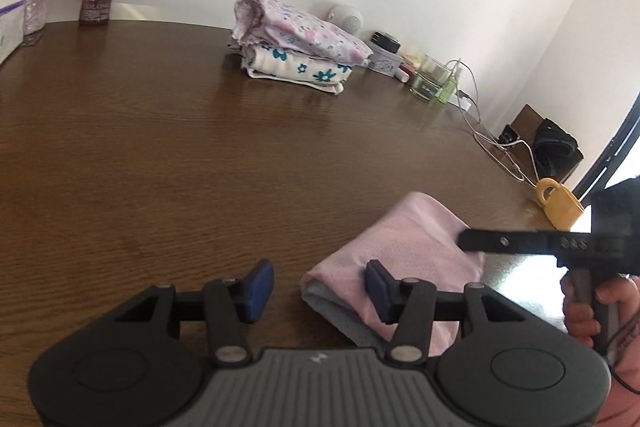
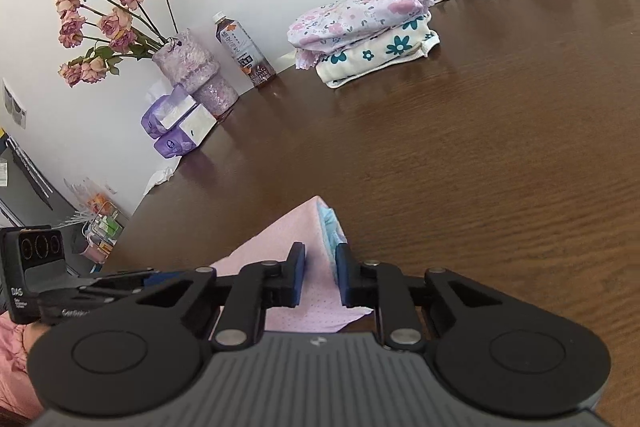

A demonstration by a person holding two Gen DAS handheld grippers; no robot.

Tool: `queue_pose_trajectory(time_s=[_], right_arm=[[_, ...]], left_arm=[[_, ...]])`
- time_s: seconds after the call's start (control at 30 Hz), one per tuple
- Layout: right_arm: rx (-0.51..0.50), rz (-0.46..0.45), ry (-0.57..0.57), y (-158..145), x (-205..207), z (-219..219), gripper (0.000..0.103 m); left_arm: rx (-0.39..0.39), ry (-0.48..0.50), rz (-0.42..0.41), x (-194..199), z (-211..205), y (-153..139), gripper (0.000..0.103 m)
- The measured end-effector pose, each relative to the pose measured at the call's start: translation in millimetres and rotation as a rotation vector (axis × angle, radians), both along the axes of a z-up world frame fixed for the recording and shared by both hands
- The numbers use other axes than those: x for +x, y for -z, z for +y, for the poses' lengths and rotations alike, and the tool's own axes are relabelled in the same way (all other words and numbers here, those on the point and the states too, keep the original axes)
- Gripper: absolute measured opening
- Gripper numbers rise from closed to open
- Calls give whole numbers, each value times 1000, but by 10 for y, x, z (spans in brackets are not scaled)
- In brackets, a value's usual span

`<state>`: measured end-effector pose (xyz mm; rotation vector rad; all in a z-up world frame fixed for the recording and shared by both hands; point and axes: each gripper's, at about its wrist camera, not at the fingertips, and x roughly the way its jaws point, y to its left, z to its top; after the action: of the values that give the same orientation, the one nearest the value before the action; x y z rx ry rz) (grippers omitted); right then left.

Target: Fold clothes

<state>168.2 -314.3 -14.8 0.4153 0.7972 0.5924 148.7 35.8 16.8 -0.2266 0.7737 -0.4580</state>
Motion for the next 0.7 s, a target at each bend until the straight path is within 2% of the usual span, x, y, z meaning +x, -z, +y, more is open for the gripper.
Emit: queue_pose_trajectory(time_s=[0.13,0.2,0.27,0.3,0.33,0.37,0.4,0.47,0.53,0.7], right_arm=[[24,11,5,14,-357,16,18],[31,9,3,12,-536,52,18],[44,-10,-1,-26,-670,60,20],[51,-22,-3,-49,-734,60,32],[55,-37,1,-77,-778,51,52],[56,-46,15,-97,-777,25,59],[59,-47,32,-105,-752,-9,61],[73,-39,61,-101,-686,-75,62],[109,7,81,-25,-553,-123,62],[155,78,75,143,-313,-64,62]], left_arm=[[38,-58,-26,66,89,-15,54],[10,-81,-14,52,150,-30,54],[-29,-83,-11,-8,198,-66,60],[-47,-84,-14,-55,218,-88,64],[-67,-84,-15,-102,237,-106,68],[-94,-83,-5,-137,255,-110,70],[-123,-82,7,-170,272,-110,74],[-184,-82,50,-205,291,-74,77],[-234,-84,109,-195,293,-10,77],[-246,-82,135,-119,258,50,77]])
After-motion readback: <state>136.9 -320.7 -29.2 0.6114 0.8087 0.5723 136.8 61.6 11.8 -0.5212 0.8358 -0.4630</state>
